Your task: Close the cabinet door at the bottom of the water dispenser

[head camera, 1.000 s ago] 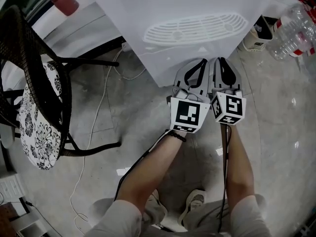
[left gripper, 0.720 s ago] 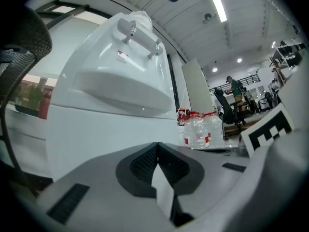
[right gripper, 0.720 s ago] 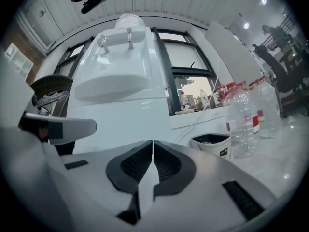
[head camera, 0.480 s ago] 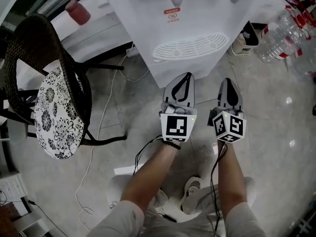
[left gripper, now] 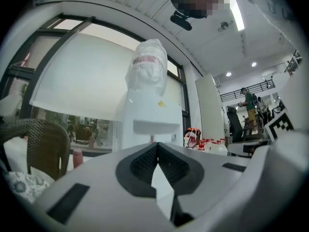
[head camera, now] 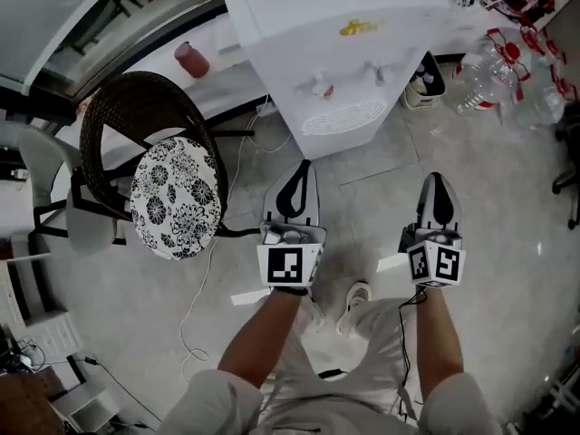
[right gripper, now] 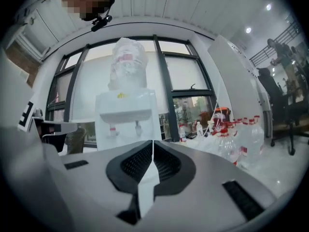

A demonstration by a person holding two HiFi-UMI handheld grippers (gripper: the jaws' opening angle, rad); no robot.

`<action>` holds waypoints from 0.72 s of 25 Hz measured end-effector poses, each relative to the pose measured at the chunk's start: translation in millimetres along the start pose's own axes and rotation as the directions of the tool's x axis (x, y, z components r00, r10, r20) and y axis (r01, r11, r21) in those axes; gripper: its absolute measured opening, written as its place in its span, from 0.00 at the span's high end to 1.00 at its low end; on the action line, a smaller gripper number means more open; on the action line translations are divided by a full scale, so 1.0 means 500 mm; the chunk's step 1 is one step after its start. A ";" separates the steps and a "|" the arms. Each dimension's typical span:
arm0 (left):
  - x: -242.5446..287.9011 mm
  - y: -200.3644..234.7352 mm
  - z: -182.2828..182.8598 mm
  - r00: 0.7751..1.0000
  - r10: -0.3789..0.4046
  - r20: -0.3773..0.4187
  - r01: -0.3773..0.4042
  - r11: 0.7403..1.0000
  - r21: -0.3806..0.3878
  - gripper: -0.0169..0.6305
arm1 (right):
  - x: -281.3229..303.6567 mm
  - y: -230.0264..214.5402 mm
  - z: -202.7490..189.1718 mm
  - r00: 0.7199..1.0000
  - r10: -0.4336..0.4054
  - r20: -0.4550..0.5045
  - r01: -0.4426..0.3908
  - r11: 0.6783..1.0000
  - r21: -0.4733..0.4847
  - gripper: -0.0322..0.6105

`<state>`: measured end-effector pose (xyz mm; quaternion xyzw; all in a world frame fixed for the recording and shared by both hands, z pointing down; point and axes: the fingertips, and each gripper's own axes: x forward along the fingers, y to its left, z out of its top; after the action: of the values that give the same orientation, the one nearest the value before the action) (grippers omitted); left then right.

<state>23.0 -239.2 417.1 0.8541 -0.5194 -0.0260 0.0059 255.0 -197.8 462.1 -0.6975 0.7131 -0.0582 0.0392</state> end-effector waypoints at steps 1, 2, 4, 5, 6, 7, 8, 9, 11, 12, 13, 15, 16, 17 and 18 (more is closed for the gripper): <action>-0.020 0.006 0.063 1.000 0.003 0.005 -0.003 1.000 0.020 0.96 | -0.019 0.012 0.065 1.000 0.011 0.000 -0.011 1.000 -0.014 0.92; -0.038 0.011 0.127 1.000 0.004 0.008 -0.004 0.999 0.038 0.96 | -0.039 0.023 0.131 1.000 0.019 -0.001 -0.019 0.999 -0.028 0.92; -0.069 0.017 0.260 1.000 0.003 0.016 -0.004 0.998 0.055 0.96 | -0.076 0.042 0.268 0.999 0.034 0.004 -0.034 0.998 -0.053 0.92; -0.083 0.020 0.327 1.000 0.006 0.022 -0.007 0.998 0.058 0.96 | -0.093 0.050 0.335 0.999 0.041 0.008 -0.041 0.997 -0.064 0.92; -0.099 0.023 0.391 1.000 0.010 0.028 -0.012 0.998 0.061 0.96 | -0.111 0.058 0.399 0.999 0.047 0.012 -0.046 0.997 -0.068 0.92; -0.115 0.024 0.451 0.999 0.014 0.033 -0.016 0.998 0.064 0.96 | -0.131 0.065 0.461 0.999 0.050 0.016 -0.048 0.997 -0.066 0.92; -0.132 0.023 0.506 0.999 0.015 0.036 -0.017 0.998 0.068 0.96 | -0.153 0.072 0.519 0.999 0.051 0.020 -0.049 0.997 -0.059 0.92; -0.149 0.021 0.555 0.999 0.011 0.032 -0.013 0.997 0.072 0.96 | -0.178 0.081 0.572 0.999 0.049 0.021 -0.048 0.998 -0.051 0.92; -0.188 0.014 0.632 1.000 -0.002 -0.002 0.002 0.997 0.076 0.96 | -0.230 0.108 0.665 0.999 0.050 0.020 -0.049 0.998 -0.034 0.92; -0.206 0.010 0.664 1.000 -0.007 -0.017 0.008 0.997 0.076 0.96 | -0.252 0.126 0.706 0.998 0.059 0.020 -0.059 0.998 -0.033 0.92; -0.222 0.007 0.695 1.000 -0.012 -0.020 0.013 0.997 0.075 0.96 | -0.271 0.146 0.742 0.997 0.075 0.023 -0.074 0.997 -0.039 0.92; -0.249 -0.003 0.749 1.000 -0.020 -0.013 0.021 0.997 0.075 0.96 | -0.302 0.186 0.798 0.992 0.118 0.035 -0.115 0.992 -0.057 0.92; -0.263 -0.008 0.770 1.000 -0.021 -0.011 0.022 0.997 0.075 0.96 | -0.320 0.204 0.818 0.990 0.137 0.038 -0.134 0.989 -0.062 0.92; -0.277 -0.013 0.788 1.000 -0.022 -0.006 0.022 0.997 0.072 0.96 | -0.337 0.218 0.834 0.988 0.151 0.041 -0.148 0.987 -0.068 0.92; -0.289 -0.015 0.806 1.000 -0.021 0.005 0.021 0.997 0.071 0.96 | -0.352 0.226 0.848 0.986 0.160 0.046 -0.156 0.984 -0.081 0.92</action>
<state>-56.8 -100.7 19.8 0.8591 -0.5110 -0.0103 -0.0263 205.3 -31.7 22.1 -0.6411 0.7666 -0.0091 0.0356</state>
